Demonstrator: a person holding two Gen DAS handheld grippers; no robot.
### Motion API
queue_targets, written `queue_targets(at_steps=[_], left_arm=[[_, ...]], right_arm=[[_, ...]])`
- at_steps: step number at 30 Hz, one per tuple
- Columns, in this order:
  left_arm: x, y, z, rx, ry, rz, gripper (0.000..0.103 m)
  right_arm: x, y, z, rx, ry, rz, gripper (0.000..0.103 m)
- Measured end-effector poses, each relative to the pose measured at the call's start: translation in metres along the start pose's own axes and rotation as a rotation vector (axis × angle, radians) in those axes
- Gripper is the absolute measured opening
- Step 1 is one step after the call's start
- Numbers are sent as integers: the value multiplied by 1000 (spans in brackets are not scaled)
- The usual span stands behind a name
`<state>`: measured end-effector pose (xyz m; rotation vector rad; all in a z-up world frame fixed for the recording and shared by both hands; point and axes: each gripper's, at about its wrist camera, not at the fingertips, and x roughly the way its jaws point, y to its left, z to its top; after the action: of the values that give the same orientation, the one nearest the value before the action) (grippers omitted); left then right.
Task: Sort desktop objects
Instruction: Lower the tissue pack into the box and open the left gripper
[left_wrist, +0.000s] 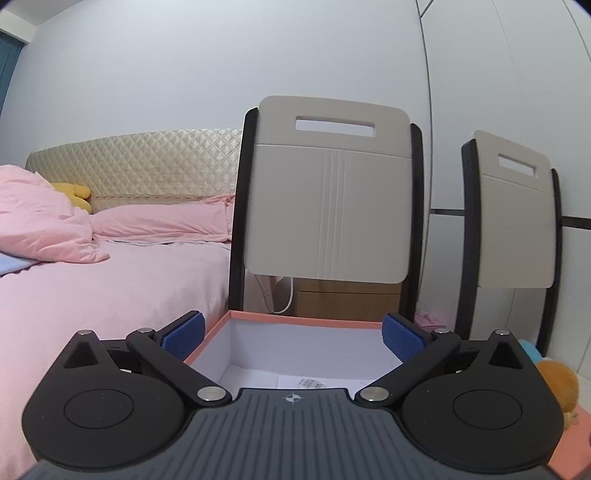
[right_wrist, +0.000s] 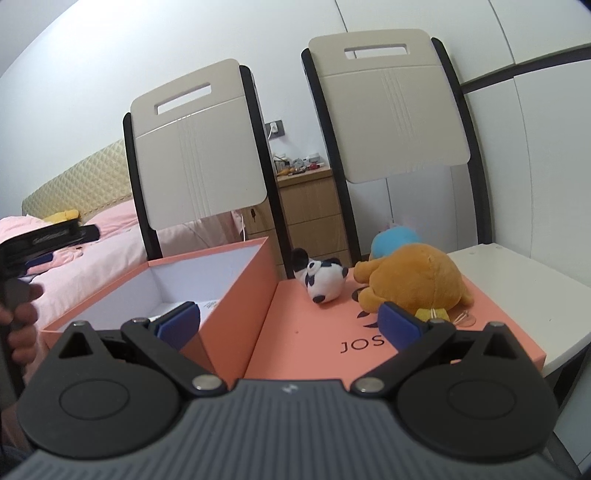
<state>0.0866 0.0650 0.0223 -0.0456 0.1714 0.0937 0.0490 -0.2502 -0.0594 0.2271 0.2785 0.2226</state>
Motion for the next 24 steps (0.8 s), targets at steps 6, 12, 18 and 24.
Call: queue_targets(at_steps=[6,12,18,24], left_arm=[[-20,2,-14,11,6,-15,103],[-40,5,-28,23,11,-31,103],[-43,12,-32,6,10,-29,103],[-41,18,-35,-19,17,-2,103]], right_arm=[[4,7,3,-12,-21,10,103],[9,15,13,-28,-73,23,103],[20,23,7,-51,-117,20,103],[29,26,2,-36,-139,36,103]])
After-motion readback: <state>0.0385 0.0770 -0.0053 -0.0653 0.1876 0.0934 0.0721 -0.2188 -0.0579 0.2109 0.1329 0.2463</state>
